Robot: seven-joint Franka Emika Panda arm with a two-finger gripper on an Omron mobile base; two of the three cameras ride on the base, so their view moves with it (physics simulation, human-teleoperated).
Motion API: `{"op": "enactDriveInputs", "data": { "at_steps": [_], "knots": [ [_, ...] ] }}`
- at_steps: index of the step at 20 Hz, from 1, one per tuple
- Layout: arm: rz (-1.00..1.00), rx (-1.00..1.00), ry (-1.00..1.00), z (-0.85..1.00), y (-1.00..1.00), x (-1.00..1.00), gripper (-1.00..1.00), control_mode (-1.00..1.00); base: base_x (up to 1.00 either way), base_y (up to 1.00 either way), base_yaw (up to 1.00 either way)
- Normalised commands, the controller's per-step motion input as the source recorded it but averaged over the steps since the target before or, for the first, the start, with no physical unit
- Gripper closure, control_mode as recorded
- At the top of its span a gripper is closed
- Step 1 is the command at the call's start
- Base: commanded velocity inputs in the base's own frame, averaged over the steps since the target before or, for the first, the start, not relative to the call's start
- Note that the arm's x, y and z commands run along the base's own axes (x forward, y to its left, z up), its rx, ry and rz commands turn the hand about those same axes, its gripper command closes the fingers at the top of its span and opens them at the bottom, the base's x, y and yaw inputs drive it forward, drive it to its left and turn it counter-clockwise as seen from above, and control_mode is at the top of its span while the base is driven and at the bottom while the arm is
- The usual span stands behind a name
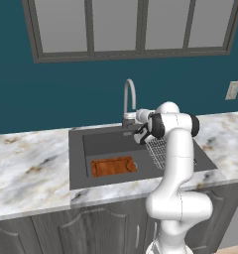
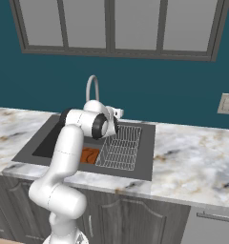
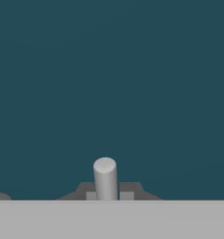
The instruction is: Turn on the sink faucet with hot water and rinse the cutting board for ten seconds, then turn off the faucet. Push the cutting board to reach the water if necessary.
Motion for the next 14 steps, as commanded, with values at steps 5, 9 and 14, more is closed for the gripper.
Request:
{"op": "enactDriveInputs", "data": {
  "at_steps": [5,9,14],
  "knots": [
    [0.00,0.00,0.00,0.00,0.00,0.00,1.00,-1.00,0.00,0.00,0.00],
    [0.00,0.00,0.00,0.00,0.00,0.00,1.00,-1.00,0.00,0.00,0.00],
    [0.00,0.00,0.00,0.00,0.00,0.00,1.00,-1.00,0.00,0.00,0.00]
  ]
}}
